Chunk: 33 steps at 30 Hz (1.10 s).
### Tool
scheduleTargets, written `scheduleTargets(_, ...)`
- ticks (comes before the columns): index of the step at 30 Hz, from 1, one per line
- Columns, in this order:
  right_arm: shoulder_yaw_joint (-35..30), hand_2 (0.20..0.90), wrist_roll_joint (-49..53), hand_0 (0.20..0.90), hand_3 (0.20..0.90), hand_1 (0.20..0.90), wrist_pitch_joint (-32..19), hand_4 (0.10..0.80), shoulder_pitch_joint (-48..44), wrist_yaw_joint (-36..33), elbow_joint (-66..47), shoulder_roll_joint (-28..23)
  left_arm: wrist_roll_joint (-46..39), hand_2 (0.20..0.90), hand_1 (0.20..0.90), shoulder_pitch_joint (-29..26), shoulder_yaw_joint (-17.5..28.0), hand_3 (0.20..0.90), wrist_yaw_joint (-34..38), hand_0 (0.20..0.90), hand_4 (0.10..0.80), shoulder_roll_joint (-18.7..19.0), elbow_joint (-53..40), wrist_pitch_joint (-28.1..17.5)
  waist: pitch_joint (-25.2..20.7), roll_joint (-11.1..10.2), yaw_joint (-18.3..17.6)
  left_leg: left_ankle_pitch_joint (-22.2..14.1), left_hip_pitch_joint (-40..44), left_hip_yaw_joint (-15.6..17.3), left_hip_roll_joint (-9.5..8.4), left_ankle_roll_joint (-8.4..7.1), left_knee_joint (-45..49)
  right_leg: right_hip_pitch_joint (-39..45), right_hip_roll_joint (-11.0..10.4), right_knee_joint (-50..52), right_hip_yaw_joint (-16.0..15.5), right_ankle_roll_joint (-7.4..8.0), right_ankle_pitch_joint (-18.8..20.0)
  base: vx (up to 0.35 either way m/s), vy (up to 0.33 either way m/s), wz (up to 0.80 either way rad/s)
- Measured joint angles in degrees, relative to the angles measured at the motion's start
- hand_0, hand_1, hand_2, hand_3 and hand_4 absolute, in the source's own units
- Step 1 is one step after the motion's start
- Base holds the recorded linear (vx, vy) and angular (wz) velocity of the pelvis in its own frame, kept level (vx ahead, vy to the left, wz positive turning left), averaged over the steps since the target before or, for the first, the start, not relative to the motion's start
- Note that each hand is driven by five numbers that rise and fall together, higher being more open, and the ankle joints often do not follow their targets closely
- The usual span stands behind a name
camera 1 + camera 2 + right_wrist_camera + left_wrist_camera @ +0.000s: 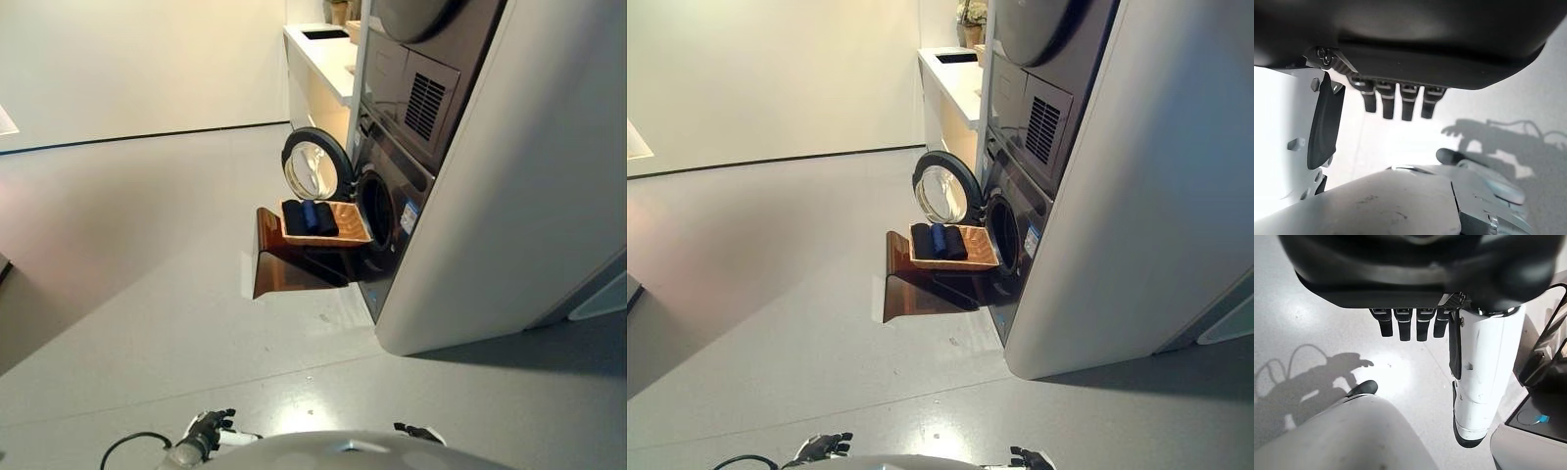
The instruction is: Pick up the clothes and place them into the washing machine
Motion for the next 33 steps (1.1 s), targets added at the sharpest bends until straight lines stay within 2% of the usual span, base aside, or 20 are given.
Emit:
scheduleTargets(12, 0.0, 0.900, -0.1, 0.900, 0.900, 0.900, 1.2, 0.800, -3.0, -0.3, 1.1, -0.2, -1.4, 0.900, 0.900, -1.4, 0.3, 0.900, 2.0, 0.900, 0.800, -0.1, 0.4, 0.1, 1.6, -0.2, 0.3, 0.0, -2.9, 0.3, -0.29, 0.44, 0.3, -4.7, -0.7, 3.3, 0.6, 0.22, -0.8, 0.025, 0.086, -0.02)
scheduleTargets(14, -1.3, 0.900, -0.1, 0.900, 0.900, 0.900, 1.3, 0.800, -4.4, -0.3, 2.0, -0.2, -1.4, 0.900, 0.900, -3.0, 0.6, 0.900, 2.2, 0.900, 0.800, -0.2, 0.5, 0.2, 2.5, -0.1, 0.3, -0.2, -3.8, 0.3, -0.95, 0.67, 0.5, -6.1, -1.1, 5.6, 0.5, 0.53, -1.5, 0.145, 0.149, 0.02)
scheduleTargets(15, -2.3, 0.900, 0.0, 0.900, 0.900, 0.900, 1.2, 0.800, -5.1, -0.4, 2.6, -0.4, -1.4, 0.900, 0.900, -3.8, 0.6, 0.900, 2.1, 0.900, 0.800, -0.3, 0.6, 0.3, 3.6, -0.5, 0.1, -0.2, -3.6, -0.1, -0.81, 1.39, 0.5, -7.0, -1.3, 8.4, 0.3, 0.85, -2.8, 0.123, 0.112, 0.08)
scheduleTargets(16, -3.1, 0.900, 0.1, 0.900, 0.900, 0.900, 1.2, 0.800, -5.1, -0.4, 2.9, -0.4, -1.4, 0.900, 0.900, -4.3, 0.8, 0.900, 2.1, 0.900, 0.800, -0.3, 0.7, 0.4, 4.0, -0.5, 0.2, -0.6, -3.6, -0.2, -1.44, 1.52, 0.5, -7.7, -1.7, 10.6, 0.3, 1.35, -3.5, 0.128, 0.100, 0.10)
scheduleTargets(18, -4.3, 0.900, 0.5, 0.900, 0.900, 0.900, 1.1, 0.800, -5.4, -0.3, 2.7, -0.3, -1.4, 0.900, 0.900, -5.3, 1.4, 0.900, 2.0, 0.900, 0.800, -0.6, 0.9, 0.4, 5.1, -0.7, 0.0, -0.8, -2.7, -0.5, -1.15, 2.08, 0.5, -9.6, -2.1, 16.4, 0.4, 1.93, -4.4, 0.219, 0.114, 0.05)
scheduleTargets(20, -6.1, 0.900, 2.5, 0.900, 0.900, 0.900, 0.6, 0.800, -6.8, -0.1, 1.6, -0.2, -1.5, 0.900, 0.900, -6.3, 2.3, 0.900, 2.1, 0.900, 0.800, -0.4, 1.1, 0.3, 7.6, -0.3, -1.0, -1.6, -1.5, -3.0, -1.24, 3.39, 1.4, -17.1, -3.0, 33.3, 1.1, 2.60, -5.0, 0.298, 0.064, 0.25)
scheduleTargets(21, -6.6, 0.900, 2.9, 0.900, 0.900, 0.900, -0.1, 0.800, -7.0, 0.0, 1.6, 0.2, -1.5, 0.900, 0.900, -6.2, 2.5, 0.900, 2.4, 0.900, 0.800, -0.2, 1.5, 0.4, 7.1, -0.6, -1.6, -2.2, -1.7, -3.7, -1.13, 3.95, 1.6, -19.4, -2.8, 34.1, 2.1, 2.39, -5.5, 0.307, 0.010, 0.39)
scheduleTargets(24, -6.8, 0.900, 3.3, 0.900, 0.900, 0.900, -0.1, 0.800, -7.4, 0.0, 1.8, 0.2, -1.6, 0.900, 0.900, -6.2, 2.9, 0.900, 2.6, 0.900, 0.800, -0.1, 1.6, 0.4, 7.1, -0.7, -1.6, -2.5, -1.8, -4.8, -1.22, 4.83, 1.5, -23.1, -2.7, 28.1, 1.6, 2.40, -5.0, 0.345, -0.072, 0.32)
scheduleTargets(25, -6.9, 0.900, 3.5, 0.900, 0.900, 0.900, -0.1, 0.800, -7.5, 0.0, 2.0, 0.2, -1.8, 0.900, 0.900, -6.1, 3.7, 0.900, 2.6, 0.900, 0.800, -0.3, 1.9, 0.6, 7.2, -0.6, -2.0, -2.5, -1.7, -5.1, -1.05, 4.77, 1.6, -23.0, -2.9, 22.8, 1.2, 2.80, -4.6, 0.421, -0.126, 0.38)
scheduleTargets(28, -7.3, 0.900, 3.5, 0.900, 0.900, 0.900, 0.0, 0.800, -7.8, 0.0, 2.0, 0.3, -2.5, 0.900, 0.900, -6.1, 5.1, 0.900, 3.4, 0.900, 0.800, -0.6, 4.1, 1.2, 7.0, -0.7, -3.4, -3.8, -1.3, -6.7, -0.98, 3.70, 1.5, -23.8, -3.8, 8.9, 0.2, 4.42, 0.8, 0.382, -0.127, 0.29)
scheduleTargets(29, -7.8, 0.900, 3.5, 0.900, 0.900, 0.900, -0.1, 0.800, -8.0, 0.0, 2.0, 0.4, -2.5, 0.900, 0.900, -5.9, 5.3, 0.900, 3.6, 0.900, 0.800, -0.6, 4.9, 1.2, 6.9, -1.1, -3.5, -4.8, 0.1, -6.9, -0.69, 2.21, 1.3, -24.0, -3.6, 4.0, -0.4, 4.46, 4.5, 0.399, -0.166, 0.10)
scheduleTargets(30, -7.8, 0.900, 3.5, 0.900, 0.900, 0.900, 0.0, 0.800, -8.3, 0.0, 2.0, 0.6, -2.8, 0.900, 0.900, -4.8, 5.3, 0.900, 3.7, 0.900, 0.800, -1.2, 4.9, 1.3, 6.6, -0.9, -4.2, -6.2, 1.1, -7.0, -0.28, 1.28, 1.2, -24.6, -4.0, 2.4, -0.3, 4.15, 6.2, 0.399, -0.166, 0.12)
scheduleTargets(31, -7.8, 0.900, 3.5, 0.900, 0.900, 0.900, 0.0, 0.800, -8.3, 0.0, 2.0, 0.7, -3.0, 0.900, 0.900, -4.4, 5.3, 0.900, 3.8, 0.900, 0.800, -1.2, 5.0, 1.3, 6.1, -1.2, -4.6, -6.9, 1.4, -7.3, 0.08, 0.82, 1.1, -24.3, -3.7, 3.1, -0.1, 4.09, 6.2, 0.450, -0.221, 0.29)
scheduleTargets(32, -8.0, 0.900, 3.5, 0.900, 0.900, 0.900, -0.1, 0.800, -7.2, -0.2, 1.9, 1.0, -3.5, 0.900, 0.900, -3.5, 5.2, 0.900, 3.9, 0.900, 0.800, -1.1, 5.0, 1.2, 5.2, -0.5, -4.8, -8.3, 3.2, -8.8, 1.24, -0.77, 0.9, -23.6, -2.8, 4.3, 0.1, 3.41, 8.8, 0.467, -0.259, 0.48)
scheduleTargets(33, -8.2, 0.900, 3.6, 0.900, 0.900, 0.900, 0.0, 0.800, -6.8, -0.2, 2.0, 0.5, -3.8, 0.900, 0.900, -2.7, 5.1, 0.900, 4.2, 0.900, 0.800, -2.4, 4.9, 1.2, 4.1, 1.7, -6.1, -9.1, 4.6, -10.7, 4.67, -1.81, -0.1, -23.2, 0.3, 6.8, 0.9, 2.16, 8.8, 0.579, -0.338, 0.90)
